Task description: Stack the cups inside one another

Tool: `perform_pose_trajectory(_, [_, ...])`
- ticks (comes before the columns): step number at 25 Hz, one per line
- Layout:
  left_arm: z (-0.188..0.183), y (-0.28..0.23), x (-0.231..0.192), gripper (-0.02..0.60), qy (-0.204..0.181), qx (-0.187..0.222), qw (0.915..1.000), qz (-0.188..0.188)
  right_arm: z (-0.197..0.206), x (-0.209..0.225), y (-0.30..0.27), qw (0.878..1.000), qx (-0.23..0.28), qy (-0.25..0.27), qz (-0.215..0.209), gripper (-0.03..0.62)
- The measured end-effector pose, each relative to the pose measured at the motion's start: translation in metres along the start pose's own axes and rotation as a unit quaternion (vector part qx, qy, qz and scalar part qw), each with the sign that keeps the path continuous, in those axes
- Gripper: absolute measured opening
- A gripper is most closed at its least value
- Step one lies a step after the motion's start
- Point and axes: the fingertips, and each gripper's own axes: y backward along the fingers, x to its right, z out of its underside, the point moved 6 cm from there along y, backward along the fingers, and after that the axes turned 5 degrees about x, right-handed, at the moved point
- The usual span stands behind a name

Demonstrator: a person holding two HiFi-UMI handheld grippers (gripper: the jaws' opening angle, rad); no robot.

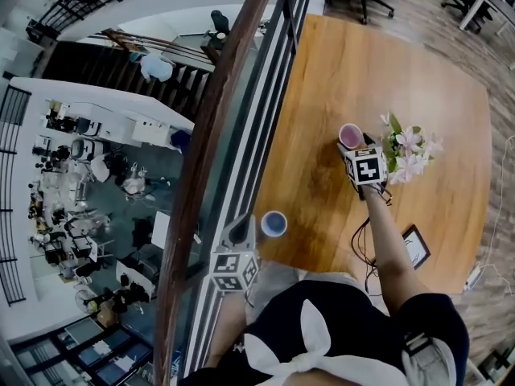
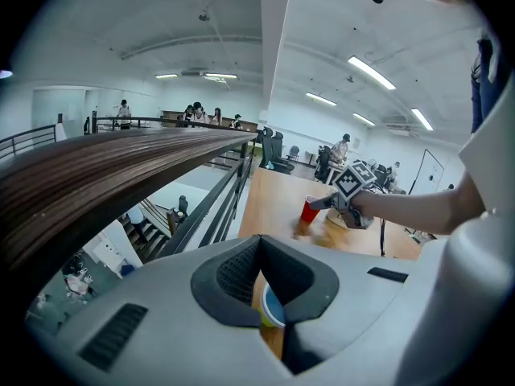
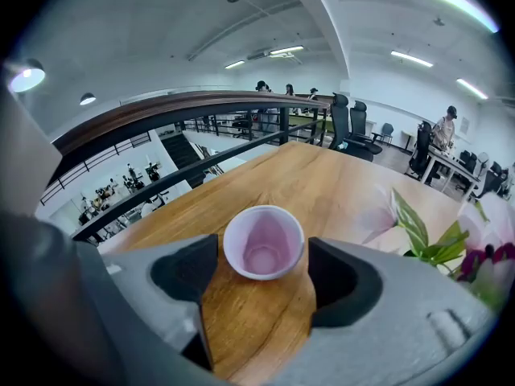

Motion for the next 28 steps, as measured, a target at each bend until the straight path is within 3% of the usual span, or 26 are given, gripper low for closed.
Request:
perform_pose_trajectory(4, [0.001, 0.0, -0.001, 0.017, 0.001, 0.001, 1.0, 0.0, 0.001, -0.001, 0.0, 1.0, 0.001, 0.001, -0.002, 0.305])
perform_pose_trajectory(15, [0.0, 0.002, -0.002, 0.017, 0.005, 0.005, 1.0, -0.004, -0.005, -0.001, 0.003, 1.0, 0.005, 0.015, -0.003, 0.302])
perform_pose_trajectory(28, [-0.002, 0.013, 0.003, 0.017, 0.004, 0.024, 0.9997, -0.005, -0.023, -0.02, 0.041, 0.998, 0.046, 0.028, -0.017, 0.301])
